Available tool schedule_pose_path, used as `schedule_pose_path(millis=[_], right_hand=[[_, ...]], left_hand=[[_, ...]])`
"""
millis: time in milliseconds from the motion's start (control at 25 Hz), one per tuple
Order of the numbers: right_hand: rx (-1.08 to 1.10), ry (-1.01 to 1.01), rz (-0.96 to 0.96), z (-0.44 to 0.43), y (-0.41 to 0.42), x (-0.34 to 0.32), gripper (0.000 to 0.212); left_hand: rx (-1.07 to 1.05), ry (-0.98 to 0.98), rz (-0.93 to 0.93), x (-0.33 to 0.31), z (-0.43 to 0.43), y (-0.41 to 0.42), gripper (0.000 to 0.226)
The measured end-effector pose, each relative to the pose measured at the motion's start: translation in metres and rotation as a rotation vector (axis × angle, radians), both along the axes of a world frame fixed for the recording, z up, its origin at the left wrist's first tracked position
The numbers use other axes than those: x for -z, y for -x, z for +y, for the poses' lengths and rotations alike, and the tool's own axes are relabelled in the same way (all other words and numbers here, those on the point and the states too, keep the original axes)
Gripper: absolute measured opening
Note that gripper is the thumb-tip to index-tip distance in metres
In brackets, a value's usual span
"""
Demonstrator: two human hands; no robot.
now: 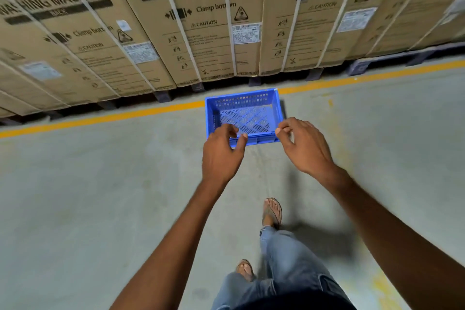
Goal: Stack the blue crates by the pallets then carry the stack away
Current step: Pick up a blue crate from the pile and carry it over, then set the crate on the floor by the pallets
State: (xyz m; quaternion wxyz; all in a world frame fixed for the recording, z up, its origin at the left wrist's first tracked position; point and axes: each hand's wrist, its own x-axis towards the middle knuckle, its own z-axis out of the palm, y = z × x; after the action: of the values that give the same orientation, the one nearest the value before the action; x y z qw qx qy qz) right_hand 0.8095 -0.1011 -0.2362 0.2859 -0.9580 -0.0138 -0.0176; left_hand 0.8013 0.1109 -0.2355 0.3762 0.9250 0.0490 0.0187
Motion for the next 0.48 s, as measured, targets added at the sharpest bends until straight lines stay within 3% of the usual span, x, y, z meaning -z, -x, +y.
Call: schedule_pose_path(millis=[200,480], right_hand=[[0.026,0.124,-0.113,0.004,0.158,-0.049,0.029],[0.127,0.055,-0.104,-0.014,0.368,-0.08,0.024]], left_hand=[[0.195,-0.158,-0.143,-0.049,0.002,0.137,0.033],[0.343,-0.178,-0.112,-0.066,-0.016,0.325,0.043]])
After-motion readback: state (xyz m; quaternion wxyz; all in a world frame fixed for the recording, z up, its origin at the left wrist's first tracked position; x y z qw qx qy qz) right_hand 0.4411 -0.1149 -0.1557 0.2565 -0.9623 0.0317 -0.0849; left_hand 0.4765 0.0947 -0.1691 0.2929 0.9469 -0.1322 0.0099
